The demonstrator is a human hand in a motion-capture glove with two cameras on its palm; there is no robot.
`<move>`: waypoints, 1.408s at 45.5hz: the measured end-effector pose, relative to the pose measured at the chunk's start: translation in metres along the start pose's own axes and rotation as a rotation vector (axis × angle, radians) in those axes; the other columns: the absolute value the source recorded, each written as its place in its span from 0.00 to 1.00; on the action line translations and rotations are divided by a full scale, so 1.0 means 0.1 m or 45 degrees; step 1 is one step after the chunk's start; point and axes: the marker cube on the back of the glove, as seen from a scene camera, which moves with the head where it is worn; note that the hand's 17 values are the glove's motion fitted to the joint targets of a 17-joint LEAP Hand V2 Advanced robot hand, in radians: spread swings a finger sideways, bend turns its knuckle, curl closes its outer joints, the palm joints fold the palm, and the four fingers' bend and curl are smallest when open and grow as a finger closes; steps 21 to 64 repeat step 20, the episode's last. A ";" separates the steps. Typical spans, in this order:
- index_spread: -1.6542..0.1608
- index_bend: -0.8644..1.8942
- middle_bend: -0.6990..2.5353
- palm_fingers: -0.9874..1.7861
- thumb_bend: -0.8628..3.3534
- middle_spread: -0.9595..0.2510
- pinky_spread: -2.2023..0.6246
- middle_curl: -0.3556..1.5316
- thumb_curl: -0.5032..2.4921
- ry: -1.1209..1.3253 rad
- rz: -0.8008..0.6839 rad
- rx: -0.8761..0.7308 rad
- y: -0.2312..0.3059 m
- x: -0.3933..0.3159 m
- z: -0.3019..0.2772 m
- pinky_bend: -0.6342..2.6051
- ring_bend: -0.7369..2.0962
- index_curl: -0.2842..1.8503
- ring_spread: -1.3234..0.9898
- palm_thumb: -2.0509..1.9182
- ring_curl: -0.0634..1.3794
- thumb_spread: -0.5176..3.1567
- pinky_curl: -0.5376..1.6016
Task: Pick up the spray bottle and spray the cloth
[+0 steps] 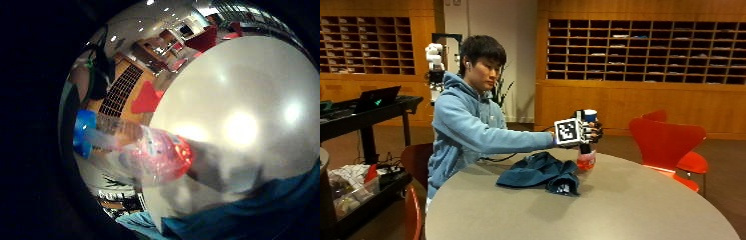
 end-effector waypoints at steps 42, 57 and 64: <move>0.76 0.36 0.31 0.68 0.20 0.68 0.76 0.41 0.31 0.132 -0.161 0.224 0.77 -0.05 -0.82 0.29 0.39 0.28 0.51 0.64 0.30 0.37 0.41; 0.76 0.36 0.31 0.68 0.20 0.68 0.76 0.41 0.31 0.132 -0.161 0.224 0.77 -0.05 -0.82 0.29 0.39 0.28 0.51 0.64 0.30 0.37 0.41; 0.76 0.36 0.31 0.68 0.20 0.68 0.76 0.41 0.31 0.132 -0.161 0.224 0.77 -0.05 -0.82 0.29 0.39 0.28 0.51 0.64 0.30 0.37 0.41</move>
